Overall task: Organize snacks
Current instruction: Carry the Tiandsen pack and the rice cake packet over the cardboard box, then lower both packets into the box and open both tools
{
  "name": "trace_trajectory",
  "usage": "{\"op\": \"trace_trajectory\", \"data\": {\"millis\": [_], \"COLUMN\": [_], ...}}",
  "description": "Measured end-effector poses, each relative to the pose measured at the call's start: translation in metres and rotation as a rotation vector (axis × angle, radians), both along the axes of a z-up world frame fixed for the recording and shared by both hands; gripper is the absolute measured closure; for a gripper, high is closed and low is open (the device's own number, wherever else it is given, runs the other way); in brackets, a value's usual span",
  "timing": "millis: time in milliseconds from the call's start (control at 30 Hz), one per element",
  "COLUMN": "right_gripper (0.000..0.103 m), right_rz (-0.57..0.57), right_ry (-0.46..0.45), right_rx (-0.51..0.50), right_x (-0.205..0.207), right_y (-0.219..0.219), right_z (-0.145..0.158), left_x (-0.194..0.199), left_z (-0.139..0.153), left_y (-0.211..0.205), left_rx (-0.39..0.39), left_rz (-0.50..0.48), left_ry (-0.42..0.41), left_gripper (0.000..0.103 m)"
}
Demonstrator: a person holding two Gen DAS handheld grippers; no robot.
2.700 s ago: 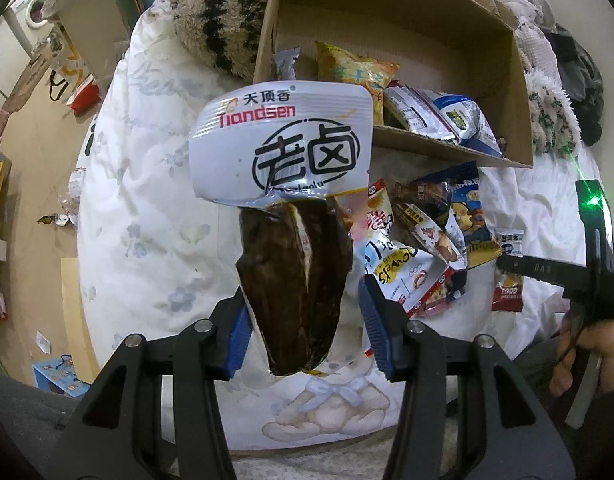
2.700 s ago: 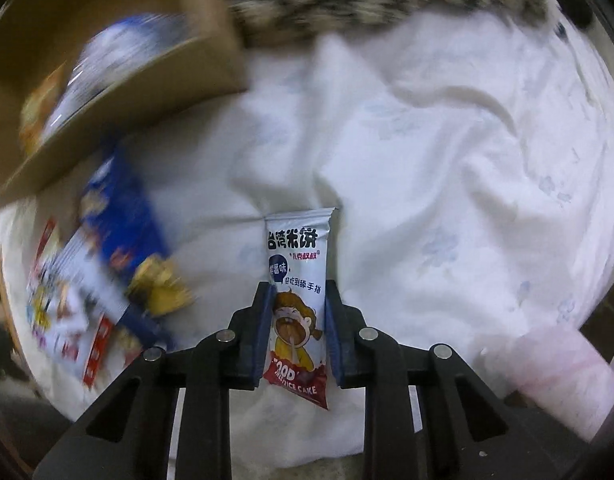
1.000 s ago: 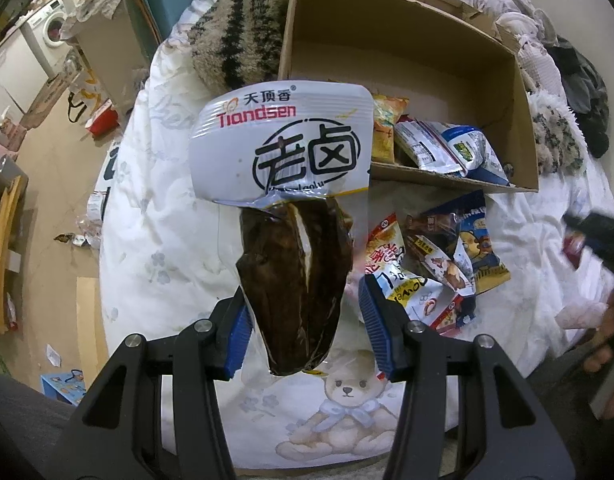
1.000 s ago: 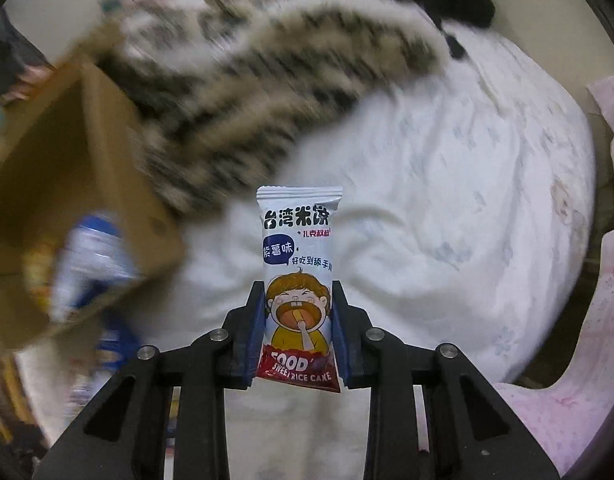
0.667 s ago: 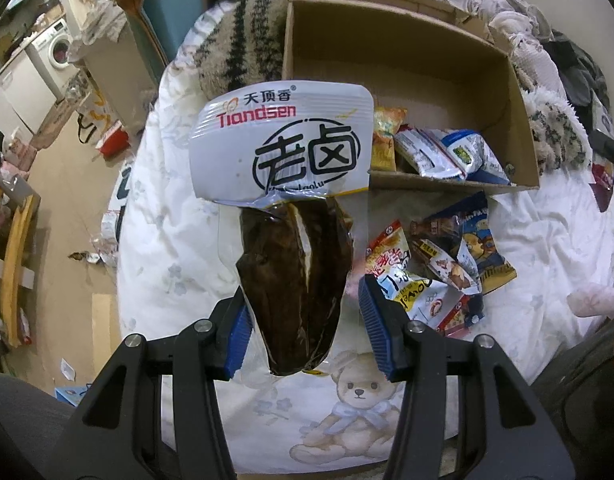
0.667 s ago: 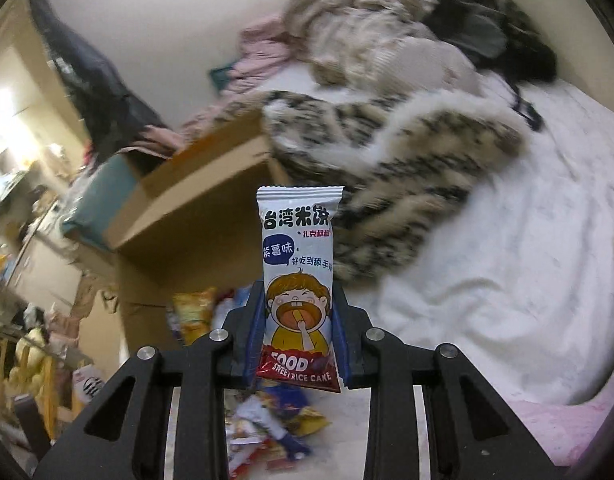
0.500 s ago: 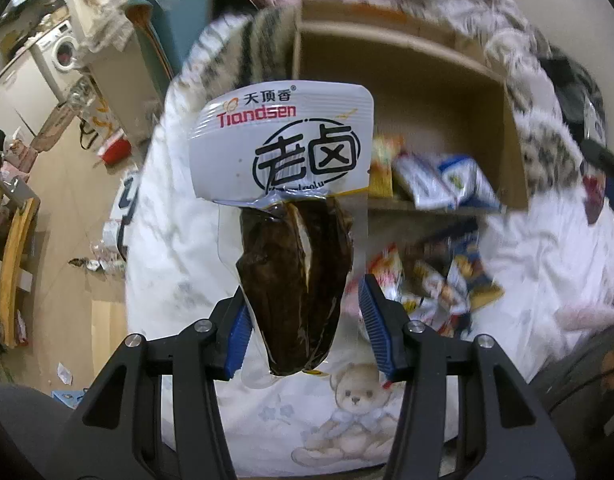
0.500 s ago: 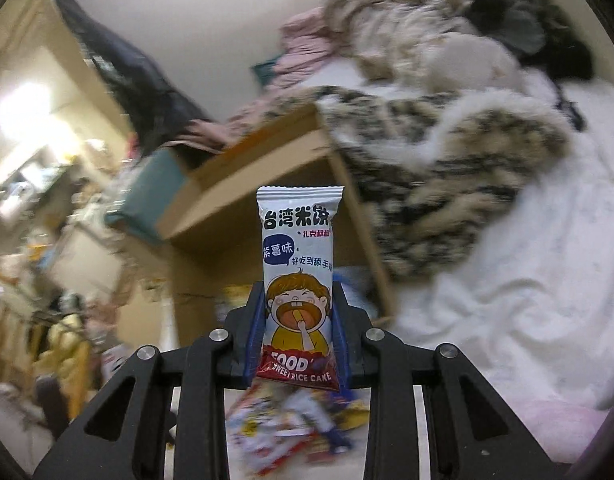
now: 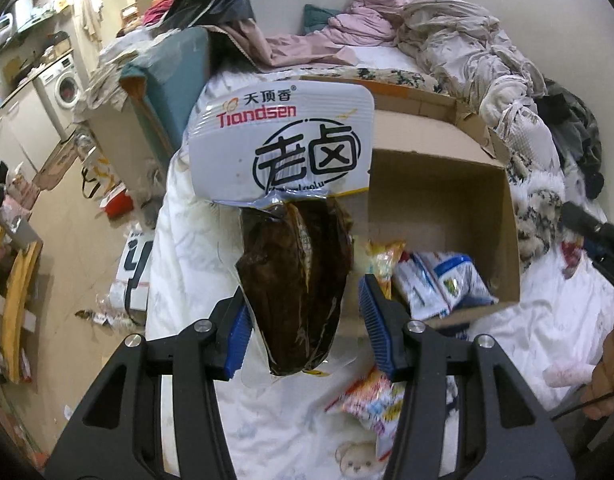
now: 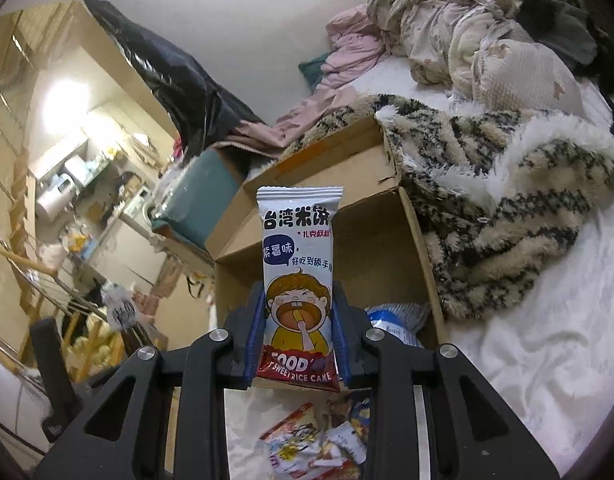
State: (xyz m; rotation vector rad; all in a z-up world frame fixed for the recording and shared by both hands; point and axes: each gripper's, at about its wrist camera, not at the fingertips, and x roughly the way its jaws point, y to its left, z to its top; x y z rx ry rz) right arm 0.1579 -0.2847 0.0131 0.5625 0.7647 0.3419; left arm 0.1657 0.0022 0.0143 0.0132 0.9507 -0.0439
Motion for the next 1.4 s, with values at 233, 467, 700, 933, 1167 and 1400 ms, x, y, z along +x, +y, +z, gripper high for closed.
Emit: {"op": "trace_trajectory", "data": {"millis": [233,467,700,933,1167,1400], "right_gripper": [0.072,0.072,0.072,0.071,0.069,0.034], "right_rz": [0.061,0.095,0.108,0.075,0.086,0.061], "right_ry": [0.085,0.172,0.244,0.268,0.257,0.269], "right_rx": [-0.079,-0.117,-0.176,-0.161,-0.167,-0.134], "right_x": [0.027,0.045,0.045,0.047,0.049,0.052], "right_y": [0.023,0.036,0.047,0.041,0.047,0.041], "right_z": [-0.026,-0.055,-0.079,-0.088,-0.088,-0.088], "left_x": [0.031,0.045,0.051,0.049,0.046,0.042], "left_z": [-0.023,-0.058,-0.072,-0.069,-0.067,-0.059], "left_y": [-0.026,-0.034,-0.033,-0.035,-0.036,-0.033], "left_rx": [0.038,0.079,0.061,0.087,0.091,0.067], "left_rz": [-0.063,-0.091,-0.087,-0.089,-0.101,-0.090], "left_ry": [0.009,0.027,0.053,0.030,0.030,-0.007], "left_gripper": [0.056,0.056,0.055,0.051,0.046,0.022]}}
